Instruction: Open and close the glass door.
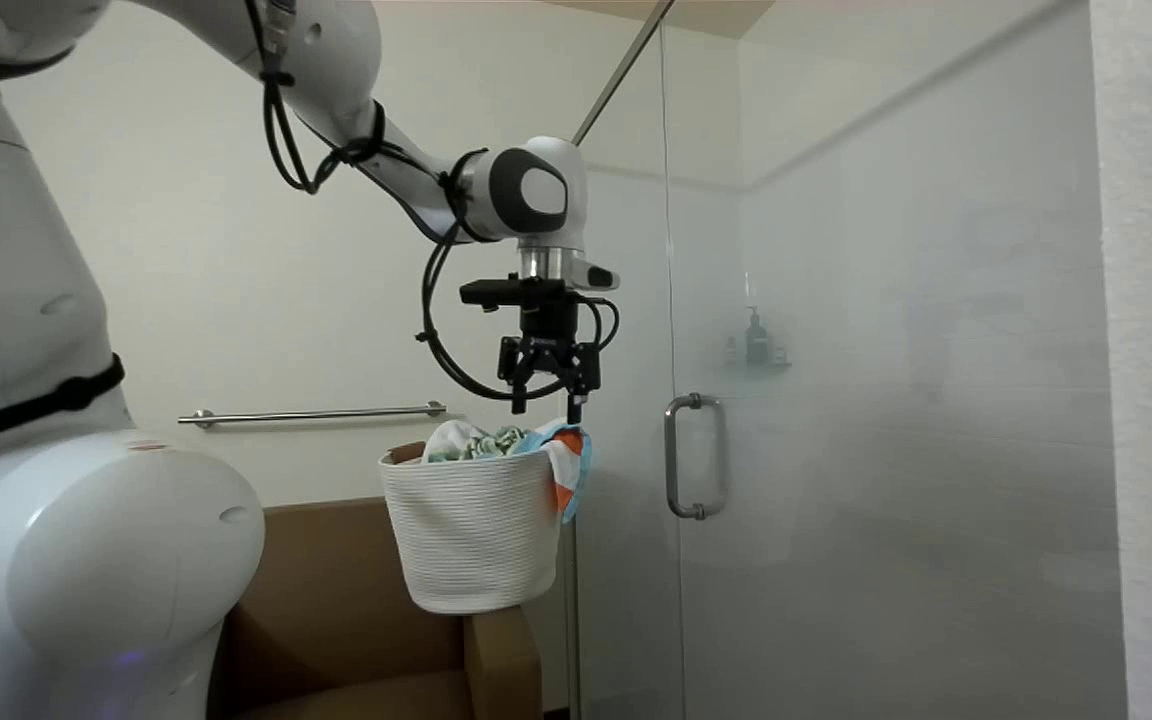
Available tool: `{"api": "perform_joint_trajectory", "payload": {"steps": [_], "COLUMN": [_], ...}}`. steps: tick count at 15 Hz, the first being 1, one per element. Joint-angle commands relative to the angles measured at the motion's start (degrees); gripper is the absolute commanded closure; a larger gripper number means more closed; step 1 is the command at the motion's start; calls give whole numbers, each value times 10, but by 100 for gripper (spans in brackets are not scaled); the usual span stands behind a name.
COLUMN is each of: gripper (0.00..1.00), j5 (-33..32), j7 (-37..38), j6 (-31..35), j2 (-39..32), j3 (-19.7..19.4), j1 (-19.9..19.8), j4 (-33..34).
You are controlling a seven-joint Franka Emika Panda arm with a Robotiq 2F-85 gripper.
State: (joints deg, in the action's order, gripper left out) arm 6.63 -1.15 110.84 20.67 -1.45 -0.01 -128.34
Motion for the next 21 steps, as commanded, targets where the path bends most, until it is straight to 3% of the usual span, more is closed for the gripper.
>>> {"api": "perform_joint_trajectory", "payload": {"steps": [1, 3, 4, 7, 14, 18, 21], "gripper": [0, 0, 0, 0, 0, 0, 0], "j5": [-60, -80, -59, -64, -65, -172, -285], "j7": [11, 16, 0, 0, 0, 58, 155], "j6": [13, 7, 16, 15, 14, 121, 172], "j2": [-128, -176, -123, -178, -181, -230, -333], "j3": [4, 3, -1, -1, -1, 20, 29], "j1": [-14, -14, -10, -12, -12, 4, 27], "j4": [127, 187, 124, 182, 187, 242, 329]}}
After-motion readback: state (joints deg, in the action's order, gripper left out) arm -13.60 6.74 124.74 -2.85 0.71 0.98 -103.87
